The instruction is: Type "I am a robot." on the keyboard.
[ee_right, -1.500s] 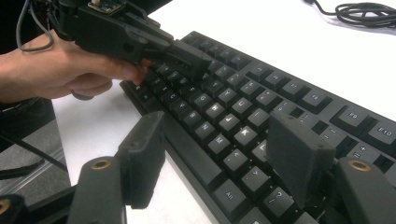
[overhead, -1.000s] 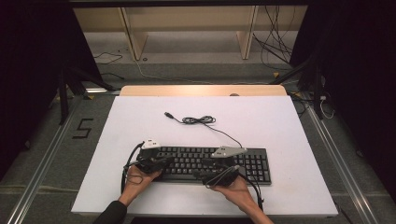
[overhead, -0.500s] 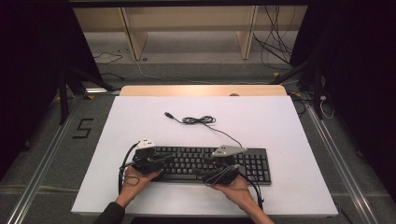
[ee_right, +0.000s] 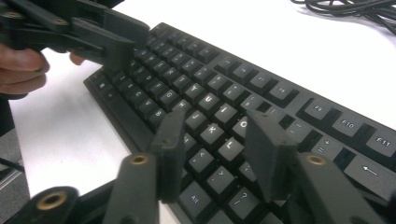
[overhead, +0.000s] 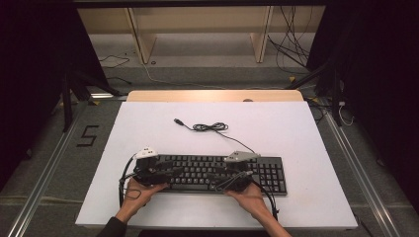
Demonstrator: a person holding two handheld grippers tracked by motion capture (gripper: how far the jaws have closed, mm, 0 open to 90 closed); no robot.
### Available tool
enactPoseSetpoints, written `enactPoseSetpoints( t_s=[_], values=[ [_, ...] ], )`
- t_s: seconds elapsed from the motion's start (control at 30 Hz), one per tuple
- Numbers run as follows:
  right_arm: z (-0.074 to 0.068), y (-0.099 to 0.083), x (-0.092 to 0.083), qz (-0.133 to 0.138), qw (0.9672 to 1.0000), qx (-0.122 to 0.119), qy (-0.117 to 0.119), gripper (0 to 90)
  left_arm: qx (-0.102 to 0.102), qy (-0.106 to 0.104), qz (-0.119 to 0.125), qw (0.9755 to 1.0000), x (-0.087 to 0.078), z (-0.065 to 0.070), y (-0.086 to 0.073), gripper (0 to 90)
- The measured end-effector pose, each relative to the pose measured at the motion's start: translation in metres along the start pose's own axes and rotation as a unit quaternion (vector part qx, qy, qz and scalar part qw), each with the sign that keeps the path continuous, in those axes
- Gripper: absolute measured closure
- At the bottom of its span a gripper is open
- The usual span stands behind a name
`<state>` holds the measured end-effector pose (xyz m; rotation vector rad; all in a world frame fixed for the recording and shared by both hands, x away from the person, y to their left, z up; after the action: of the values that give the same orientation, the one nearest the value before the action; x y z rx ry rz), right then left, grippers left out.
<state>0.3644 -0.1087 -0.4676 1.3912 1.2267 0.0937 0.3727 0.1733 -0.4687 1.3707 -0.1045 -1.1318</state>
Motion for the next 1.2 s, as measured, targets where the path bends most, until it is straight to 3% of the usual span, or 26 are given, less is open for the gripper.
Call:
enactPoseSetpoints(
  t_s=[0.27, 0.73, 1.2],
  values=[
    [0.002, 0.003, 0.003, -0.002, 1.0000, -0.004, -0.002, 70.7, 0.004, -0.007, 0.019, 0.9998, -0.009, 0.004, -0.002, 37.9],
    [0.006, 0.011, 0.013, -0.016, 0.9997, -0.001, -0.017, 89.7, 0.006, -0.006, 0.029, 0.9995, -0.020, 0.007, -0.009, 32.5],
    [0.012, 0.014, 0.027, -0.033, 0.9984, 0.007, -0.046, 90.0, 0.010, -0.006, 0.040, 0.9991, -0.027, 0.010, -0.014, 31.3]
  ],
)
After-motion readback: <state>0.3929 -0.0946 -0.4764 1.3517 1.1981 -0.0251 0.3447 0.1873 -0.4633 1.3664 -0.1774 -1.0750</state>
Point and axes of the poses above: each handheld gripper's, and its own axes: x roughly forward along the jaws, y roughly out of its top, z roughly to its right, the point moved 1 cm from there along x, roughly forward along the jaws, and after that the axes turned 3 degrees about x, right-handed, at the moved point
